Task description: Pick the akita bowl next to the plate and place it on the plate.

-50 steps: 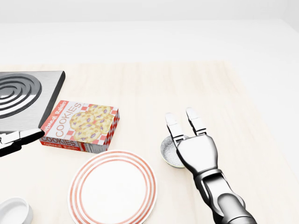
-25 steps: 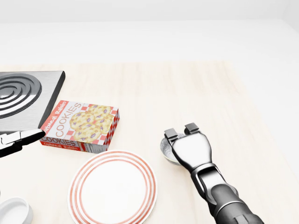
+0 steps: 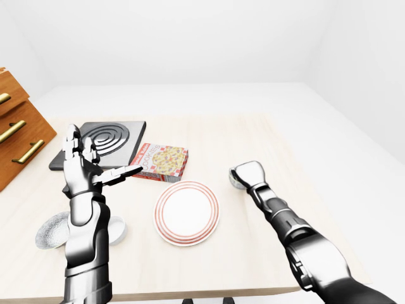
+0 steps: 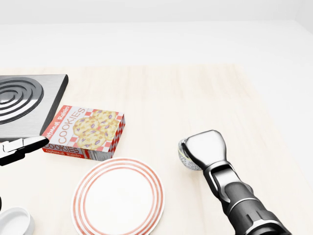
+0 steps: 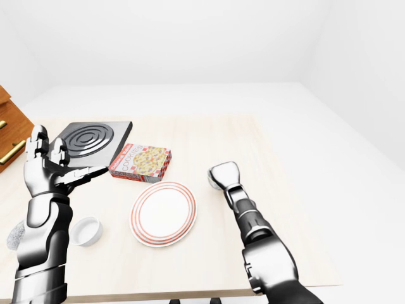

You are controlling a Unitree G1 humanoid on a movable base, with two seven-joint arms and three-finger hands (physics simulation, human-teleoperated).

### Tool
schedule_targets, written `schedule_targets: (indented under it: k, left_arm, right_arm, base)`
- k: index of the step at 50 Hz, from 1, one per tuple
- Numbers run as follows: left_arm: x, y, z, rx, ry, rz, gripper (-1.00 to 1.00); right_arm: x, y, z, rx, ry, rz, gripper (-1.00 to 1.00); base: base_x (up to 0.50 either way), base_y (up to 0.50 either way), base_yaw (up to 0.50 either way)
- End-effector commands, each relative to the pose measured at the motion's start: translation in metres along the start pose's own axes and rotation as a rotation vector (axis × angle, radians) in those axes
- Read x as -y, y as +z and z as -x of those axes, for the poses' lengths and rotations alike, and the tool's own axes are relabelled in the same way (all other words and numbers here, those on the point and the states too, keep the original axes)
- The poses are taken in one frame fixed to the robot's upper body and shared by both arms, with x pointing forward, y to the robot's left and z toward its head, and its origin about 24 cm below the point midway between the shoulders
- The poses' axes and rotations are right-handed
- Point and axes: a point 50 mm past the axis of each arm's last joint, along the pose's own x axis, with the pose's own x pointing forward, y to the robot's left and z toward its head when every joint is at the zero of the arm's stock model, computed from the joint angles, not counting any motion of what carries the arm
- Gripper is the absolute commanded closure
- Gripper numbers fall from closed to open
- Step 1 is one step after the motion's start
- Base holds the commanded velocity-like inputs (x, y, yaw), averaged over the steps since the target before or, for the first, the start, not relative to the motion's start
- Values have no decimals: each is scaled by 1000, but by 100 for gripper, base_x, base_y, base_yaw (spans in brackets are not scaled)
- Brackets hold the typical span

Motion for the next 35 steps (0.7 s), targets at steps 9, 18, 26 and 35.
schedule_targets:
  k: [9,18,26,35]
  left_arm:
    - [1,-7,1,-27,-5,-8,-100]
    - [3,-7,1,-28,-7,-10,-100]
    - [2,-7,1,-28,-4,-11,-100]
    - [2,-7,1,-26,-1,-11,-100]
  right_arm:
    - [109,-31,3,-53,-561,77,100]
    - [162,-32,36,-78,-860,61,100]
    - [162,-16,50,-53,-901,45,100]
    - [166,4,73,-21,-970,24,100]
  base:
    - [0,0,0]
    - [0,0,0]
    - [0,0,0]
    - [0,0,0]
